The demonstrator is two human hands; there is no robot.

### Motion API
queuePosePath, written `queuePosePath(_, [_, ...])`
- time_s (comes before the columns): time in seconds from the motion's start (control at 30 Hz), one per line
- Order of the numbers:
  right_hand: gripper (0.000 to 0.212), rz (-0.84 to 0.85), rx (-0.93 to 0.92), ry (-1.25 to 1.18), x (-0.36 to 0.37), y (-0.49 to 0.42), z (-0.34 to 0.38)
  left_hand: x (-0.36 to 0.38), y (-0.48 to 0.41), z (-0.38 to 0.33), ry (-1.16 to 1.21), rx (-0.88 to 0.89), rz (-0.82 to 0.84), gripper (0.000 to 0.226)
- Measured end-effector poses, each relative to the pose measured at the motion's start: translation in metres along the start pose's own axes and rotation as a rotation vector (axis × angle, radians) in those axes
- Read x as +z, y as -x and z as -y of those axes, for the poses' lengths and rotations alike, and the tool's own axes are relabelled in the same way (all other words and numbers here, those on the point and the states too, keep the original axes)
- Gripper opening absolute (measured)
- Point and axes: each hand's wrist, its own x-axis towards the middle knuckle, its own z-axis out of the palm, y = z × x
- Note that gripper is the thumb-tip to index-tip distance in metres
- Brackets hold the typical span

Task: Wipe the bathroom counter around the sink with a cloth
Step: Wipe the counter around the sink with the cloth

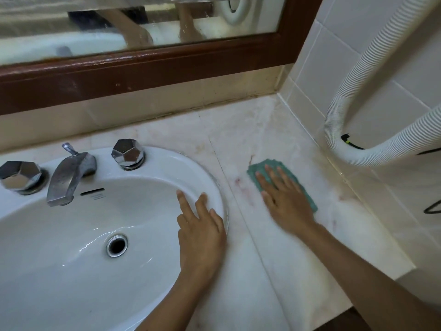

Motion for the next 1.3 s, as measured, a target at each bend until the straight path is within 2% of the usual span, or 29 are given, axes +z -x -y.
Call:
queuePosePath(0.1, [0.054,0.003,0.241,-0.034,-0.004,-0.048,-0.002,0.0,0.001,0.0,-0.002,-0.009,-0.009,0.046])
queuePosePath(0.17, [0.055,0.002,0.314,-0.052,-0.004,-0.073,0.02,0.001,0.0,0.0,-0.003,-0.008,-0.011,0.046])
queuePosePath(0.2, [0.057,0.007,0.285,-0.067,-0.004,-0.077,0.035,0.001,0.001,0.0,0.0,-0.008,-0.013,0.046])
queuePosePath(0.33, [0.057,0.071,-0.077,-0.074,0.001,-0.041,0.085,-0.001,0.0,0.001,0.024,-0.004,-0.001,0.045])
queuePosePath(0.4, [0.06,0.05,-0.119,-0.091,0.001,-0.014,0.079,-0.001,-0.001,0.002,0.018,0.002,-0.001,0.046])
queuePosePath(0.5, [0.054,0.001,-0.035,-0.08,0.006,0.009,0.051,0.0,-0.002,0.002,-0.005,0.01,0.015,0.047])
queuePosePath(0.63, [0.058,-0.012,0.127,-0.017,0.004,-0.007,0.025,-0.001,-0.003,0.002,-0.026,0.011,0.025,0.048])
queuePosePath(0.73, [0.067,-0.023,0.334,-0.044,0.004,-0.04,0.042,0.0,-0.005,0.003,-0.025,-0.007,0.038,0.049])
queuePosePath(0.77, [0.066,-0.017,0.345,-0.064,0.003,-0.046,0.057,0.0,-0.004,0.003,-0.022,-0.006,0.035,0.049])
queuePosePath(0.87, [0.058,-0.007,0.11,-0.113,0.011,-0.021,0.098,0.0,-0.005,0.004,-0.01,0.01,0.034,0.048])
queuePosePath(0.93, [0.055,-0.003,-0.002,-0.119,0.011,0.024,0.101,0.0,-0.004,0.005,0.004,0.012,0.037,0.048])
queuePosePath(1.03, [0.053,0.016,-0.114,-0.022,0.01,0.099,0.068,0.0,-0.004,0.005,0.024,0.015,0.037,0.047])
queuePosePath(1.1, [0.052,0.009,-0.145,0.038,0.004,0.114,0.025,-0.001,-0.003,0.005,0.03,0.016,0.034,0.047])
queuePosePath(1.2, [0.054,0.003,0.097,0.073,0.0,0.08,-0.034,0.0,-0.002,0.004,0.023,0.019,0.019,0.047])
queuePosePath(1.3, [0.057,-0.025,0.368,0.024,0.0,0.031,-0.037,0.001,-0.002,0.003,0.016,0.018,0.008,0.046])
